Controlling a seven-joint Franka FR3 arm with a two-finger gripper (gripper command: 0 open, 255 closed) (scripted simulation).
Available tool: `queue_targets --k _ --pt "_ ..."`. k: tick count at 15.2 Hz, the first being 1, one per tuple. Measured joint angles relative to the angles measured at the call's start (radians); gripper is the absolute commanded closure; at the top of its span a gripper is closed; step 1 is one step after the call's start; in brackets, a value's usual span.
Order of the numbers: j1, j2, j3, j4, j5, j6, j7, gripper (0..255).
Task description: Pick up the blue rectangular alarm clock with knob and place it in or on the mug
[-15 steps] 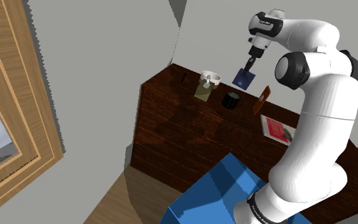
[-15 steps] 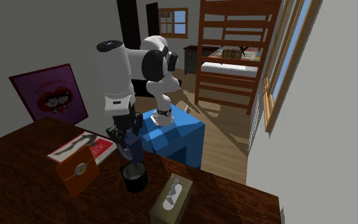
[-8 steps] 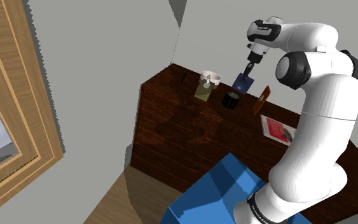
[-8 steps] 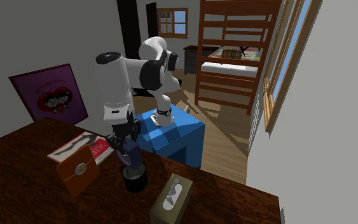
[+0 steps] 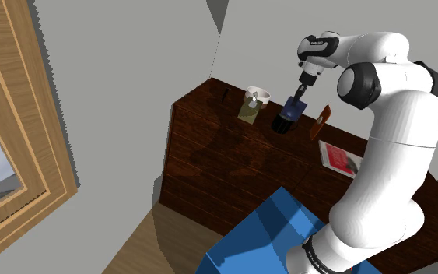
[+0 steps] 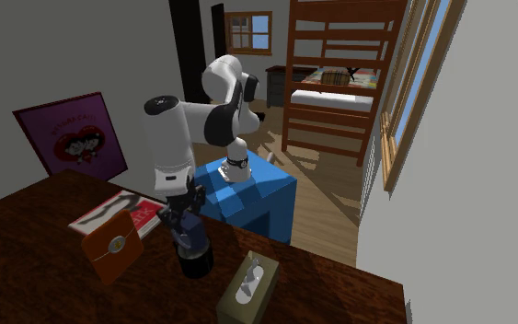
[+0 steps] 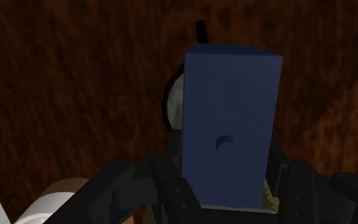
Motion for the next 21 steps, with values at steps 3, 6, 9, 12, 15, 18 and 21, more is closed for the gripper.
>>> queue_targets --k 3,6,9,12,15,18,21 --pt "0.003 0.003 0.002 -0.022 0.004 0.035 -0.001 255" --pt "0.003 0.003 0.003 -0.024 0.005 0.039 -0.003 255" --pt "0.003 0.003 0.003 -0.024 0.006 0.039 -0.003 255" --pt "0.005 0.004 0.002 -0.034 0.004 0.041 -0.001 0" --pt "0.005 0.004 0.002 -0.036 0.003 0.040 -0.001 0" --pt "0.000 0.003 0.000 0.001 0.001 0.002 0.001 0" --pt "-0.007 0.001 -0.002 0.070 -0.001 -0.067 0.005 0"
